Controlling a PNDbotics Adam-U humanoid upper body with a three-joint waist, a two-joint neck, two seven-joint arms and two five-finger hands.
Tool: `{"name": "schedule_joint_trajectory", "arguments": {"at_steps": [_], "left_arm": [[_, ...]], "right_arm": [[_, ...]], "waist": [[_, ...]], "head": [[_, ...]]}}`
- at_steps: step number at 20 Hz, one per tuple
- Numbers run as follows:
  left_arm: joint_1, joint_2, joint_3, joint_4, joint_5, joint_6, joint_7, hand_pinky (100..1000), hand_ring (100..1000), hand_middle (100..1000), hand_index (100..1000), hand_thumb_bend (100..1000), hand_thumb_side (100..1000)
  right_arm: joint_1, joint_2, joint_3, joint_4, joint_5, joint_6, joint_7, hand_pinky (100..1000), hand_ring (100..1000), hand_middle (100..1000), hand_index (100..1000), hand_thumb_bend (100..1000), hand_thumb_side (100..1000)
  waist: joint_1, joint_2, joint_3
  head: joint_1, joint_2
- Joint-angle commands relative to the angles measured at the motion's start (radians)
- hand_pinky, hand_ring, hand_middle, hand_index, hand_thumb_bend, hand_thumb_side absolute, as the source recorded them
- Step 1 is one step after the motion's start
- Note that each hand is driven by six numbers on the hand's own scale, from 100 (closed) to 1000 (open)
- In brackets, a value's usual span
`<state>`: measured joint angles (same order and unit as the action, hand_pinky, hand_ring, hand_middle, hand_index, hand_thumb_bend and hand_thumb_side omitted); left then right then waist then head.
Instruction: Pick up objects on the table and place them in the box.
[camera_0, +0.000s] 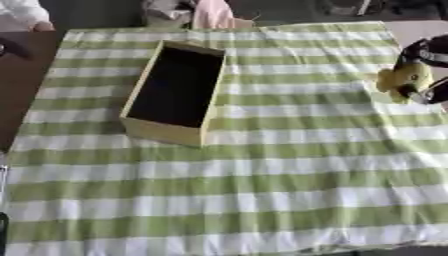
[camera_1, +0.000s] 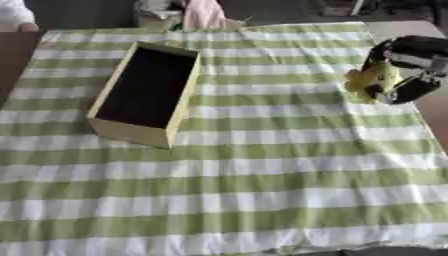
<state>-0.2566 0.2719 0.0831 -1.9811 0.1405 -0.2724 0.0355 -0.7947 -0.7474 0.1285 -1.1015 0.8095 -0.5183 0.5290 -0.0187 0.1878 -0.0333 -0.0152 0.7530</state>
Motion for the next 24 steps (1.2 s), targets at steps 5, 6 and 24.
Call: {"name": "schedule_joint_trajectory", "arguments": {"at_steps": [5,6,24], "left_arm": [[-0.013,0.009,0.003,-0.019,0.009,0.001,-0.004,464,980,860,694,100,733],[-0.014,0.008,0.002,-0.019,0.009,0.001,-0.005,464,979,860,694,100,733],[-0.038,-0.004,-0.002,-0.019,0.022,-0.005,-0.009,464,983,862,694,100,737]], "right_arm": [[-0.137,0.069,0.022,-0.031,0.049,-0.021,0.006,655,715,681,706,100,149],[-0.158,0.090,0.025,-0.031,0.053,-0.023,0.006,647,711,681,706,100,147],[-0.346,0.549,0.030,-0.086,0.278,0.023,-0.065,586,683,687,703,100,128]], "waist": [[-0.003,-0.019,0.015],[-0.003,-0.019,0.018],[0.001,0.009,0.073]], "head": [[0.002,-0.017],[0.002,-0.019],[-0.006,-0.047]]}}
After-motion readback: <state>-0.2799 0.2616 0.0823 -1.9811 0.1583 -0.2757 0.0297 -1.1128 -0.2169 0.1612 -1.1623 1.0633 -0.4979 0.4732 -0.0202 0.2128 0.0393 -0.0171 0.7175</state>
